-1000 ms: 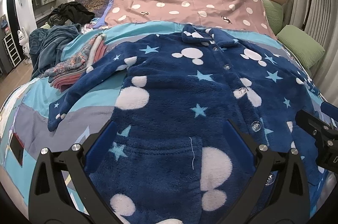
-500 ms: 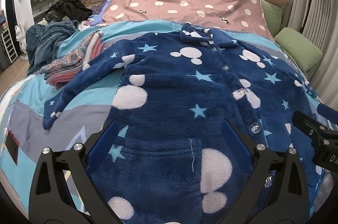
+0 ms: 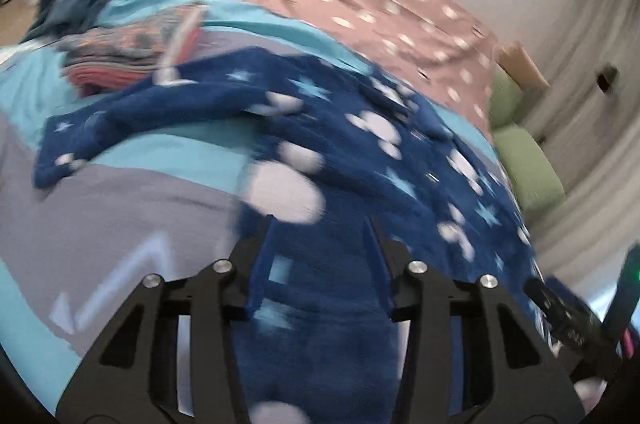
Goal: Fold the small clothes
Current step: 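Grasp the sleeve cuff nearest the left gripper and lift it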
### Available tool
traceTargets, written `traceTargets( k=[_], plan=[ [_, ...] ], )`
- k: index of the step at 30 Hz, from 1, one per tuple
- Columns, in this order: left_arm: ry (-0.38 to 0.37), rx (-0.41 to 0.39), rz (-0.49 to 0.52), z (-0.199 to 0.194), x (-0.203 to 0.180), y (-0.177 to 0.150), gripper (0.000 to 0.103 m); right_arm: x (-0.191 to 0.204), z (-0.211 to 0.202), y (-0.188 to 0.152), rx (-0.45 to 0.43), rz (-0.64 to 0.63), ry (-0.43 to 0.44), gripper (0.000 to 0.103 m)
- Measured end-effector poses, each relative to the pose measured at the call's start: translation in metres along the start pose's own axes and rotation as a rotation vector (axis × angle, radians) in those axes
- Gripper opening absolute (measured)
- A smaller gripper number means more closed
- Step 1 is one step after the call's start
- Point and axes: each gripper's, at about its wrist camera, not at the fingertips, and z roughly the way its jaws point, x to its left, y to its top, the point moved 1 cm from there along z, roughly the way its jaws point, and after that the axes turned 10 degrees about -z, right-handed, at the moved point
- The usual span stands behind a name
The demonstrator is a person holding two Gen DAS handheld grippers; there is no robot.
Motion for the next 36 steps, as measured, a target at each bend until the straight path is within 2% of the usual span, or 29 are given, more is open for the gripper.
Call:
traceTargets(
  k=[3, 6, 8, 11, 12, 15, 16, 19, 22, 23, 26, 29, 31, 33, 34, 36],
  plan=[
    [0.043, -0.038, -0.017, -0.006, 0.014, 0.009, 0.043, -0.001, 0.004, 0.002, 0.005, 0.001, 0.0, 0.1],
    [0.053, -0.055, -0.038, -0.011, 0.024, 0.017, 0.043, -0.002, 0.009, 0.005, 0.014, 0.014, 0.05, 0.085],
    [0.053, -0.06, -0.055, -0.012, 0.032, 0.023, 0.043, -0.003, 0.012, 0.008, 0.019, 0.026, 0.095, 0.071],
    [0.053, -0.065, -0.105, -0.011, 0.05, 0.033, 0.043, -0.003, 0.016, 0.014, 0.023, 0.023, 0.157, 0.059],
    [0.051, -0.06, -0.151, -0.008, 0.065, 0.039, 0.043, -0.003, 0.017, 0.015, 0.023, 0.021, 0.164, 0.054],
    [0.033, -0.03, -0.312, 0.0, 0.111, 0.048, 0.041, -0.003, 0.019, 0.018, 0.02, 0.014, 0.158, 0.053],
    [0.013, -0.02, -0.377, 0.004, 0.128, 0.05, 0.041, -0.004, 0.02, 0.018, 0.022, 0.015, 0.153, 0.053],
    [-0.109, 0.029, -0.631, 0.021, 0.188, 0.053, 0.041, -0.01, 0.028, 0.017, 0.047, 0.035, 0.138, 0.053],
    [-0.157, 0.048, -0.831, 0.036, 0.233, 0.052, 0.041, -0.016, 0.035, 0.016, 0.066, 0.048, 0.126, 0.054],
    [-0.162, 0.045, -0.892, 0.041, 0.247, 0.052, 0.043, -0.017, 0.037, 0.016, 0.068, 0.053, 0.123, 0.054],
    [-0.16, 0.002, -1.014, 0.048, 0.271, 0.053, 0.057, -0.016, 0.041, 0.017, 0.073, 0.049, 0.119, 0.054],
    [-0.092, -0.063, -1.091, 0.056, 0.299, 0.062, 0.058, -0.014, 0.045, 0.02, 0.075, 0.039, 0.116, 0.054],
    [-0.058, -0.088, -1.11, 0.062, 0.311, 0.067, 0.049, -0.014, 0.046, 0.021, 0.077, 0.039, 0.115, 0.054],
    [-0.041, -0.118, -1.111, 0.069, 0.326, 0.07, 0.017, -0.015, 0.048, 0.022, 0.08, 0.043, 0.117, 0.054],
    [-0.046, -0.127, -1.111, 0.07, 0.329, 0.071, 0.011, -0.015, 0.049, 0.022, 0.081, 0.044, 0.116, 0.054],
    [-0.042, -0.156, -1.072, 0.066, 0.322, 0.081, 0.01, -0.017, 0.051, 0.024, 0.083, 0.044, 0.111, 0.054]
  ],
)
